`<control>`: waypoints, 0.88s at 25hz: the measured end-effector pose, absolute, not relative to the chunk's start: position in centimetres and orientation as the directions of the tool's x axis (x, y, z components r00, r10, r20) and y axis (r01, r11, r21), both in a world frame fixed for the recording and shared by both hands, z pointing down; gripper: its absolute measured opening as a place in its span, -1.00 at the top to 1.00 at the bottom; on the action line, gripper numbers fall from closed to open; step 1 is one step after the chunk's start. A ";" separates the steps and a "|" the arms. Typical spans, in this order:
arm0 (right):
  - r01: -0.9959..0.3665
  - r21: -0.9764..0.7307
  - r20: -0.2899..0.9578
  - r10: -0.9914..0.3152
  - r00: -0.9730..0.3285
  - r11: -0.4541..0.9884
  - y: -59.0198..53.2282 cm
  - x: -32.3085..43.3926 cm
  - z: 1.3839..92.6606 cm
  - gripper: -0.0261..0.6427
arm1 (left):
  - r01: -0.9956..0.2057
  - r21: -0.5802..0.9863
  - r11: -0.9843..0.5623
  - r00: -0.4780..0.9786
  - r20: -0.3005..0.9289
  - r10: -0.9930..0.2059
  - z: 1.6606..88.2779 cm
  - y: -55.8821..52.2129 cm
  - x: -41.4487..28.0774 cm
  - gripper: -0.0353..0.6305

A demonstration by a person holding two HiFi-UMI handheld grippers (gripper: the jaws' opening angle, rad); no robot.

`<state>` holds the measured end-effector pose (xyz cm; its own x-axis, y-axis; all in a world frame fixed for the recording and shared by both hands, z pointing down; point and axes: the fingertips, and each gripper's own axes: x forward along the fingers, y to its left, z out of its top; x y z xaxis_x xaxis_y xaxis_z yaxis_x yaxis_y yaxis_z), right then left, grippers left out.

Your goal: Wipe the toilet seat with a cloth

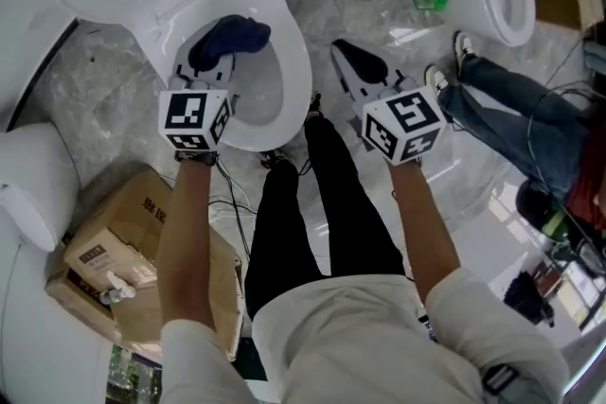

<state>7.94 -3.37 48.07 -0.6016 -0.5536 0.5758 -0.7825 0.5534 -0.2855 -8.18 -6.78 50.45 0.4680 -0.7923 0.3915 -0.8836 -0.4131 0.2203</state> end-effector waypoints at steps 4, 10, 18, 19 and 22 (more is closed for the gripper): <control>-0.773 -0.258 0.552 -0.568 -0.610 0.580 -2.6 6.7 44.1 0.80 | -0.908 0.253 -0.334 0.412 0.396 -0.821 46.9 -3.1 -9.7 0.79; -0.757 -0.224 0.502 -0.593 -0.630 0.614 -1.7 5.3 37.1 0.80 | -0.927 0.231 -0.294 0.368 0.416 -0.832 41.3 0.1 -11.4 0.79; -0.738 -0.189 0.409 -0.631 -0.659 0.648 0.1 3.7 27.1 0.80 | -0.934 0.208 -0.289 0.346 0.333 -0.877 29.7 2.3 -12.6 0.79; -0.737 -0.188 0.396 -0.636 -0.662 0.650 0.2 3.5 26.0 0.80 | -0.936 0.204 -0.288 0.343 0.328 -0.881 28.6 2.6 -12.6 0.79; -0.730 -0.187 0.362 -0.644 -0.674 0.658 0.4 2.9 23.3 0.80 | -0.944 0.189 -0.270 0.320 0.325 -0.890 26.0 3.5 -12.8 0.79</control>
